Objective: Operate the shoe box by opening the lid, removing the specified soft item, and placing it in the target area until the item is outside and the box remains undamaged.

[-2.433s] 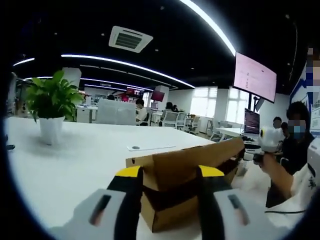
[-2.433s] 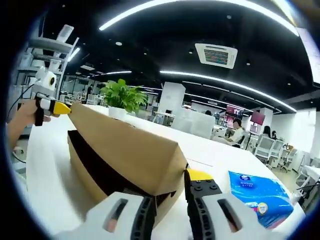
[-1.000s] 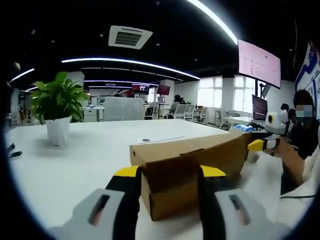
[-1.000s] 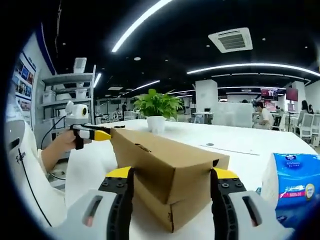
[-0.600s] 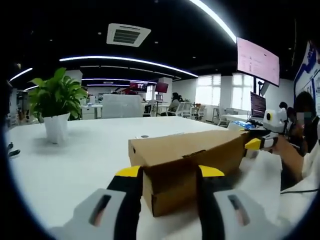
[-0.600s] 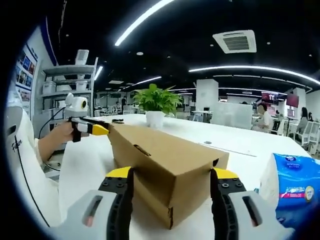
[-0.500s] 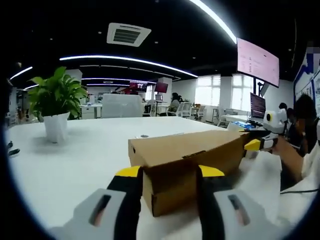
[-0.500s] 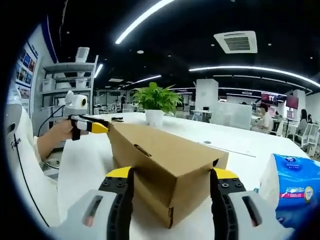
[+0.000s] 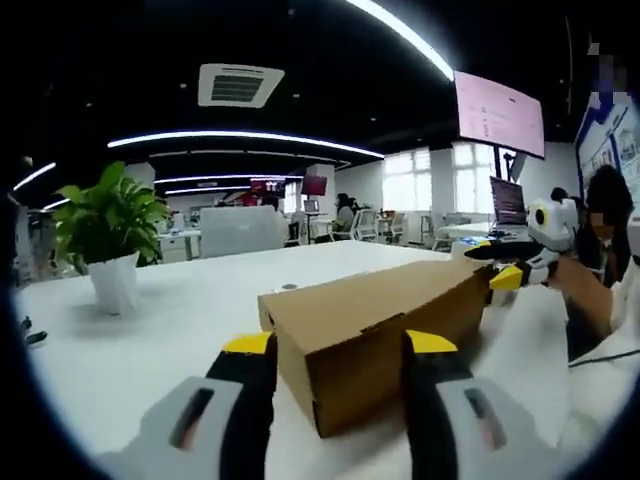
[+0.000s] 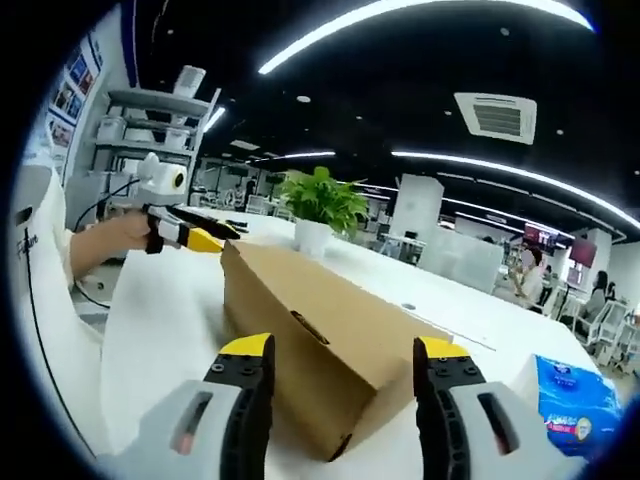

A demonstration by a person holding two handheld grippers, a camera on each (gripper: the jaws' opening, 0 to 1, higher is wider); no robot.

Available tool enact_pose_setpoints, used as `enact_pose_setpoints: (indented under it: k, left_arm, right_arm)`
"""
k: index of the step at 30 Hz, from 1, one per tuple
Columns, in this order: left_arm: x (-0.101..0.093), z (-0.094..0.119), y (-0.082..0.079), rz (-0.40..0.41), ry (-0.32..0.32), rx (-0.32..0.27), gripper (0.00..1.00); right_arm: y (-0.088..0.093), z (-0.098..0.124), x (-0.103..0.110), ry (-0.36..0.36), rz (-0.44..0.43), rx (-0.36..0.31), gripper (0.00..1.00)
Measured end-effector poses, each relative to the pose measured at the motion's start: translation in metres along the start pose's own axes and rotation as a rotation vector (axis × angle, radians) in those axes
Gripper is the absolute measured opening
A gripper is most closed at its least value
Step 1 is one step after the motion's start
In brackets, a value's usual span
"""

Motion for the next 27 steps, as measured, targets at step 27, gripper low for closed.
enact_pose_setpoints:
  k: [27]
  left_arm:
    - [-0.02,0.015,-0.01,-0.841,0.027,-0.06,0.63]
  right_arm:
    - [-0.015,0.015,0.015,-0.131,0.62,-0.143,0.48]
Point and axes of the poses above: the point that each gripper's makers call its tool centre point, and the gripper's own axes: z roughly backward along the fingers, x roughly to its left, y roughly out of its underside, the point moved 4 cm from there along z, roughly backward along the fingers, and after that the axes turned 2 degrees about z, right-handed, at the moved point
